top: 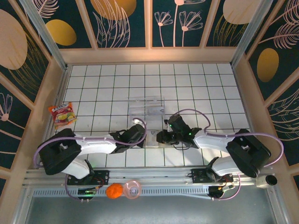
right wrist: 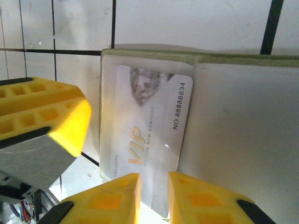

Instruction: Take the credit cards out of the card holder

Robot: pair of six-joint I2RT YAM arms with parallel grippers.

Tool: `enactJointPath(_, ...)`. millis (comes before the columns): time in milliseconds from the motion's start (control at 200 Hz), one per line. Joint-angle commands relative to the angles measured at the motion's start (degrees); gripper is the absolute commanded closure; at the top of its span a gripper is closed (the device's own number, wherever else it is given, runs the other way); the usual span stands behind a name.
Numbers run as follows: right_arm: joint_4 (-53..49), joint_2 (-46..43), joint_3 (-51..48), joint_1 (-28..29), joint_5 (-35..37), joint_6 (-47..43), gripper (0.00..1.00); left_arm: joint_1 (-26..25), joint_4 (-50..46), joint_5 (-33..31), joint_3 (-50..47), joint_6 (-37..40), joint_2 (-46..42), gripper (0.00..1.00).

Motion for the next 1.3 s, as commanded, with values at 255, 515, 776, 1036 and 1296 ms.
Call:
enactJointPath(255, -1.34, -2.54, -0.36, 0.50, 2.18, -0.13, 0.78, -0.47, 3.19, 8.31, 3.70, 0.10, 3.00, 0.96)
enactJointPath(515, -0.05, -2.55, -1.14, 0.63, 0.71, -0.09, 0.78, -0.42, 6.79, 9.14, 0.53, -1.56, 4.97, 1.00)
enactJointPath(776, 0.90, -2.02, -1.74, 1.08, 0.07, 0.66, 0.78, -0.48, 6.58, 8.62, -1.87, -4.08, 6.80, 1.00)
enactJointPath(1036, 2.78, -0.49, -1.45, 1.35, -1.47, 0.61, 0.78, -0.47, 6.83, 8.99, -4.28, -5.74, 5.25, 1.00)
enactJointPath(1296, 4.17, 4.02, -1.90, 1.47, -1.47, 0.96, 0.78, -0.45, 7.62, 9.32, -4.19, -5.76, 5.54, 1.00)
